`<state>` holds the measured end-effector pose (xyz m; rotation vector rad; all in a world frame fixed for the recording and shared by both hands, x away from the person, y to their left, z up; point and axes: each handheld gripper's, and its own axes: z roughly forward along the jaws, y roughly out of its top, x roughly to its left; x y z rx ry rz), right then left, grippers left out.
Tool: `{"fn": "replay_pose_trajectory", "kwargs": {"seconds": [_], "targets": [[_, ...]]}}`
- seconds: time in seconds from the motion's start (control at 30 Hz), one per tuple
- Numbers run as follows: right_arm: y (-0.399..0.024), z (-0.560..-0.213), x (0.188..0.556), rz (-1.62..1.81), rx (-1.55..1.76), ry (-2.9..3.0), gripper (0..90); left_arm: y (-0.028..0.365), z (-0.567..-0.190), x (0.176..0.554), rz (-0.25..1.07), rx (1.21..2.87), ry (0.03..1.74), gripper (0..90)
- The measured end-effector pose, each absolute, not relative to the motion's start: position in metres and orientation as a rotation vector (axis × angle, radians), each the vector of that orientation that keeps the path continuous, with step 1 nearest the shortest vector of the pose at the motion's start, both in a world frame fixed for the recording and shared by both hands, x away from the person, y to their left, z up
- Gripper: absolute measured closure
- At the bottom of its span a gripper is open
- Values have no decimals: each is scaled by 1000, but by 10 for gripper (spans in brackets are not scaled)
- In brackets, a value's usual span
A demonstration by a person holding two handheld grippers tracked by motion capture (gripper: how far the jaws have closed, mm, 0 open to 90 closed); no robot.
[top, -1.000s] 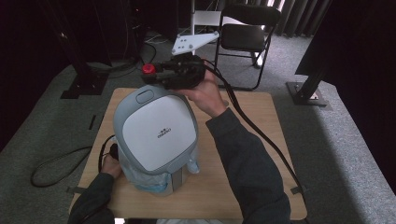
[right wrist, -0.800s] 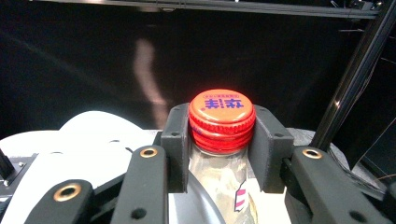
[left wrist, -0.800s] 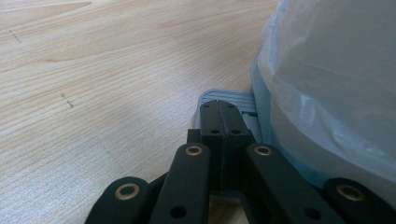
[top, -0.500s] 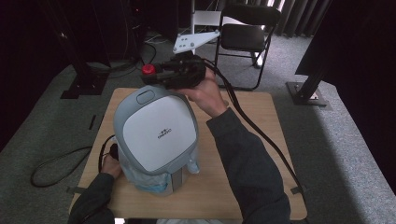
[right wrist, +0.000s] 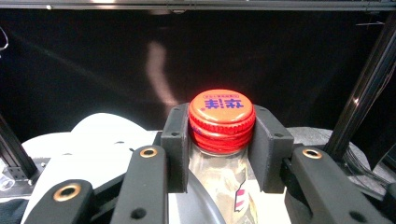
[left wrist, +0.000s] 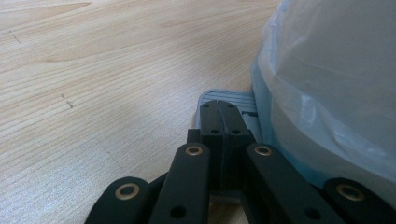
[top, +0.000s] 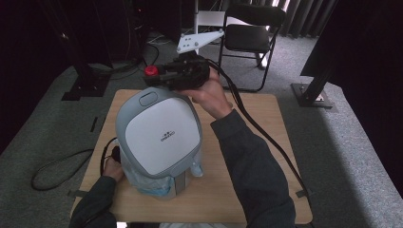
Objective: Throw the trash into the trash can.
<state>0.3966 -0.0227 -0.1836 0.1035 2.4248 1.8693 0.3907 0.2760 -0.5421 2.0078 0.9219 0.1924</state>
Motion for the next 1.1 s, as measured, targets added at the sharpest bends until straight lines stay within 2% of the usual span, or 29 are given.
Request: {"fn": "replay_pose_trajectory", "kwargs": {"seconds": [0.13, 0.2, 0.37, 0.57, 1.1], "targets": [[-22, -183, 397, 1873, 79, 2440, 609, 276, -542, 391, 196, 2011, 920, 900], [-23, -182, 397, 1897, 58, 2438, 531, 276, -542, 391, 194, 2012, 915, 900], [-22, -182, 396, 1862, 41, 2456, 572, 276, -542, 391, 198, 2011, 919, 900], [-23, -185, 400, 1862, 63, 2456, 571, 275, -542, 391, 188, 2013, 915, 900], [-34, -183, 401, 1793, 173, 2295, 512, 275, -542, 391, 186, 2014, 914, 900]]}}
